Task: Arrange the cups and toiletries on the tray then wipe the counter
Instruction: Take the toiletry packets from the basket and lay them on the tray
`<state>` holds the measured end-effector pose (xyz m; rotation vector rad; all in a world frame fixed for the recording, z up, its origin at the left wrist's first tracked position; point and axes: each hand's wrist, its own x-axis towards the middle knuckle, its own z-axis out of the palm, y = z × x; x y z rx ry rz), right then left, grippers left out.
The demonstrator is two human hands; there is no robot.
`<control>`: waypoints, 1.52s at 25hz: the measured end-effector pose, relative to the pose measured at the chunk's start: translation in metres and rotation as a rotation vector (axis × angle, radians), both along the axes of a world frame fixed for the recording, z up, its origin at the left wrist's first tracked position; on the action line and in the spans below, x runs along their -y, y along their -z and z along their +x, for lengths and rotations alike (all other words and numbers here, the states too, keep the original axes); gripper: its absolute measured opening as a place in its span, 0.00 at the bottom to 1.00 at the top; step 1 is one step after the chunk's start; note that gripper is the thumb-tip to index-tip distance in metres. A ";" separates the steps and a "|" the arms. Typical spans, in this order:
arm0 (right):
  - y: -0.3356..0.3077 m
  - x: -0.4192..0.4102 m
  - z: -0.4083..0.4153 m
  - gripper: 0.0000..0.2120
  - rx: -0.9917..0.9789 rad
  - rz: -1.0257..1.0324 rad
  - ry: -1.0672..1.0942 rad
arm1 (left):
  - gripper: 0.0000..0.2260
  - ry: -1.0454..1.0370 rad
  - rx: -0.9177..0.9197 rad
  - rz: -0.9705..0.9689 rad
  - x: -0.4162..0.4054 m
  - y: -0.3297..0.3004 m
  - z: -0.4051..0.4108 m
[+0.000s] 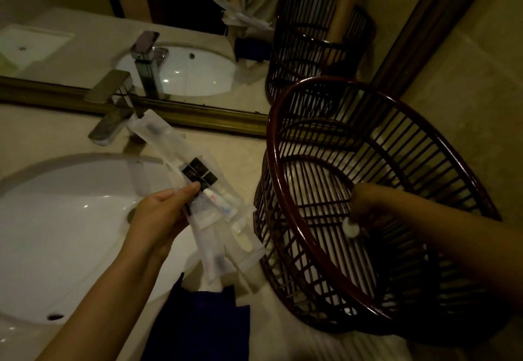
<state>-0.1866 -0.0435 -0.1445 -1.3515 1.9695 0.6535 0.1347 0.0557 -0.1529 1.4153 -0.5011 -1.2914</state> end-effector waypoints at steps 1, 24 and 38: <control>-0.012 0.002 0.004 0.15 0.066 -0.019 0.032 | 0.05 -0.001 -0.004 -0.009 -0.001 -0.002 -0.001; -0.114 -0.187 0.288 0.03 1.210 -0.476 -0.107 | 0.04 -0.151 -0.039 -0.146 -0.146 -0.029 0.135; -0.045 -0.260 0.546 0.04 1.384 -0.256 0.088 | 0.06 -0.311 0.022 0.013 -0.265 -0.007 0.392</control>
